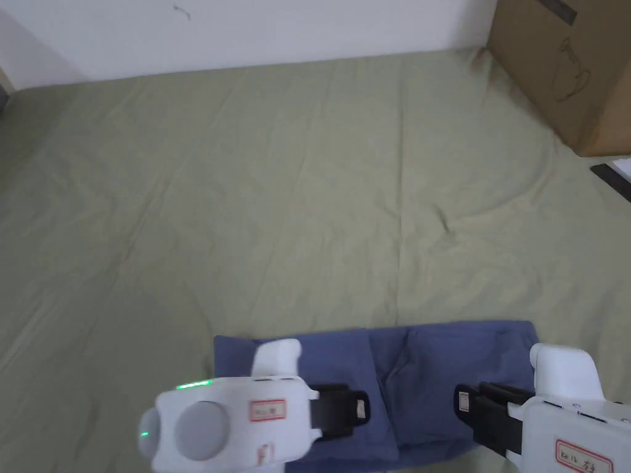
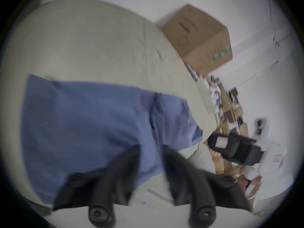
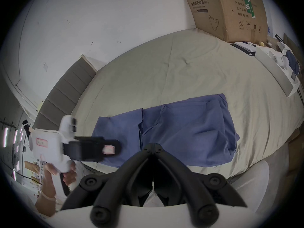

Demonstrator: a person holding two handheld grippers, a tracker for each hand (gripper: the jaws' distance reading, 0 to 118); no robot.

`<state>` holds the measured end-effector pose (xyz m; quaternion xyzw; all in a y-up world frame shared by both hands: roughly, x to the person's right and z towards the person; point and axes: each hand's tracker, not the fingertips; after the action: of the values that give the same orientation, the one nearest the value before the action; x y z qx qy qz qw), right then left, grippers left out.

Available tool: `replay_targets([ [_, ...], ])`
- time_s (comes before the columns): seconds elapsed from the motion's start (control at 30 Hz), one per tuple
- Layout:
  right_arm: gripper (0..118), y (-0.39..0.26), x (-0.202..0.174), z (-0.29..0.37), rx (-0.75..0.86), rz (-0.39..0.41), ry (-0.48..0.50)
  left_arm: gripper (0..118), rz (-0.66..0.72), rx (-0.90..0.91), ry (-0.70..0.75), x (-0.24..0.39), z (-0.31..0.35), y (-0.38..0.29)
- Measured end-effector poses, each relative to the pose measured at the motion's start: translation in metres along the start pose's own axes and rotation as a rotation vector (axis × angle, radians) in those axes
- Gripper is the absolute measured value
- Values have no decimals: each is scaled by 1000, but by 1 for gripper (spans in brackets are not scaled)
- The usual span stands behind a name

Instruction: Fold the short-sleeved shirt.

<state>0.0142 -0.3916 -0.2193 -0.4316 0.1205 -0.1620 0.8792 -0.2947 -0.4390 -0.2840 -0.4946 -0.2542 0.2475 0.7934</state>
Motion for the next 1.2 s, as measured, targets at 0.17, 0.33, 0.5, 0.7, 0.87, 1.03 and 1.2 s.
replay_targets([
  [0.17,0,0,-10,-6,-16,21,12,118,150,160,-41,-59,72,6],
  [0.33,0,-3,-25,-17,-51,54,29,118,316,180,-18,-130,97,-10],
  [0.5,0,-4,-44,-26,-87,109,47,118,386,50,-108,-149,71,-23],
  [0.7,0,-1,-57,-31,-108,139,51,6,389,33,-290,-156,34,-14],
  [0.87,0,1,-63,-25,-109,193,33,6,366,6,-204,-159,41,-5],
  [1.03,0,2,-57,-25,-104,174,24,6,366,21,-185,-176,69,0],
  [1.2,0,1,-54,-20,-101,171,13,6,358,71,-106,-182,108,-1],
])
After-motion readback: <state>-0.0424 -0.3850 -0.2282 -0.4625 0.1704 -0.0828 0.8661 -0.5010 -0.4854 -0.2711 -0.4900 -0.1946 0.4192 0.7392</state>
